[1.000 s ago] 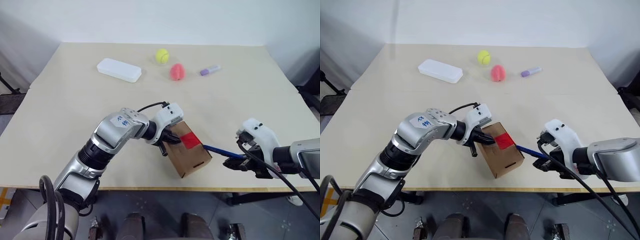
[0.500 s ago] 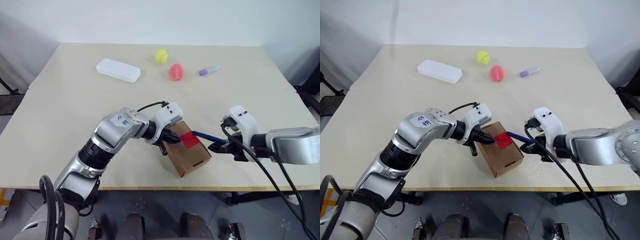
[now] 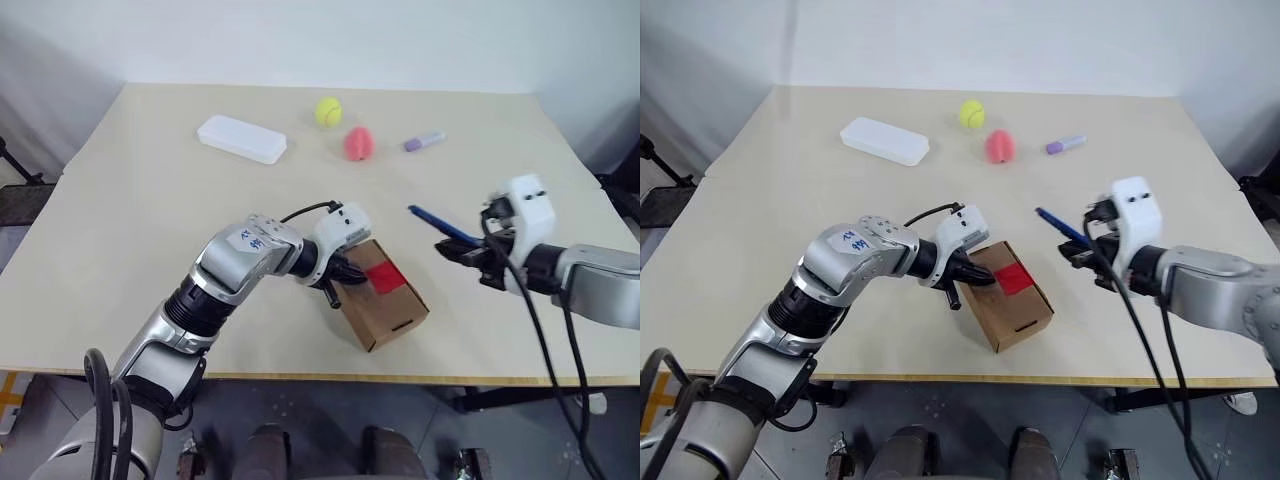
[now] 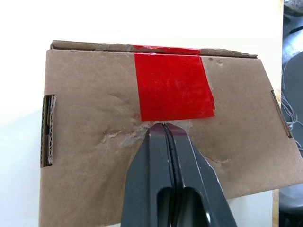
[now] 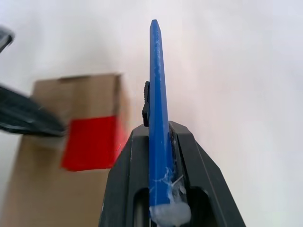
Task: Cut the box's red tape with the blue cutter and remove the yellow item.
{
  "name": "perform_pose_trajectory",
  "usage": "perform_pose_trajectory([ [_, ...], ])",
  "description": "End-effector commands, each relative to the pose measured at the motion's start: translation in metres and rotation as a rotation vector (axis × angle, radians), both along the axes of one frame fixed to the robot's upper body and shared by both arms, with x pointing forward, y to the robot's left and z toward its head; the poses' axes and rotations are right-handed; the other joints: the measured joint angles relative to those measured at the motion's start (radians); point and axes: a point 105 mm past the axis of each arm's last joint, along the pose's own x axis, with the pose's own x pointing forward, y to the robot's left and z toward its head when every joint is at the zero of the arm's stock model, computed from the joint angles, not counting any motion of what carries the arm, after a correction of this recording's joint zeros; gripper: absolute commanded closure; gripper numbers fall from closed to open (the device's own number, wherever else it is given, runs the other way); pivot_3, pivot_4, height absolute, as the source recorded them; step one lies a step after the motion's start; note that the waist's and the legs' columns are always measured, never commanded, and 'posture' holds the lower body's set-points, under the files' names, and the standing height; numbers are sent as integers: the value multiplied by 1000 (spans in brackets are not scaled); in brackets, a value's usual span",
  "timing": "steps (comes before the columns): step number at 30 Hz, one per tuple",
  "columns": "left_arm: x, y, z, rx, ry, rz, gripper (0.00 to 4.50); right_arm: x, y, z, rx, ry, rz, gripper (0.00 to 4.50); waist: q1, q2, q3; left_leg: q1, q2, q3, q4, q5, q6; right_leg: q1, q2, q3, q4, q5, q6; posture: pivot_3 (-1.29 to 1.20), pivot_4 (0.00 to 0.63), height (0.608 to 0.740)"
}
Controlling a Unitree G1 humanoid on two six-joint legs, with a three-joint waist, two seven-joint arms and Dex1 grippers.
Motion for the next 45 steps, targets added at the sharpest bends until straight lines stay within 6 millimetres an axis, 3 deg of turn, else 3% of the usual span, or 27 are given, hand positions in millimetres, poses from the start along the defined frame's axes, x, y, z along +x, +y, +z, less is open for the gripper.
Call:
perform_pose_trajectory([
  [1,18,23,-39,148,45,143,4500,1,-9,10,34,-114,-14,4383,-3,0,0,0,0,0,0,0,0,0,0,0,-1,0,-1,0,150,740],
  [6,26,21,-34,132,21,147,4500,6,-36,-36,-39,-79,-59,4383,-3,0,0,0,0,0,0,0,1,1,0,0,-2,0,0,0,150,740],
  [12,27,25,-27,98,1,137,4500,20,-73,-102,65,-15,-206,4383,-15,5,3,1,0,1,-1,0,0,1,1,0,-1,2,3,0,150,740],
  [13,27,26,-24,89,-7,134,4500,20,-73,-107,110,10,-206,4034,-18,6,3,1,0,1,-1,0,0,1,1,1,-1,2,3,0,150,740],
  [20,28,29,-4,30,-47,98,4500,25,-80,-96,139,-26,-196,4034,-30,11,7,2,0,1,-2,1,-1,1,1,1,-1,5,9,0,150,740],
  [27,30,40,26,-30,-98,73,4500,21,-97,-76,-34,-118,-173,4034,-30,13,9,-4,0,6,-7,6,-10,-11,1,1,5,6,11,0,150,740],
  [33,31,43,23,-26,-101,77,4500,24,-92,-71,-169,-171,-106,4034,-28,12,10,-7,1,10,-12,7,-12,-17,1,1,7,7,12,0,150,740],
  [35,30,43,22,-27,-100,73,4500,27,-88,-69,-218,-187,-75,3667,-29,11,10,-6,1,11,-12,7,-12,-17,1,1,7,7,12,0,150,740],
  [38,29,42,21,-26,-99,71,4500,31,-85,-68,-248,-194,-46,3667,-29,12,10,-6,1,11,-12,7,-12,-17,1,1,6,7,12,0,150,740],
  [45,30,43,20,-27,-102,82,4500,34,-96,-64,-349,-194,-43,3297,-28,12,10,-6,1,11,-13,8,-12,-17,1,1,6,7,12,0,150,740],
])
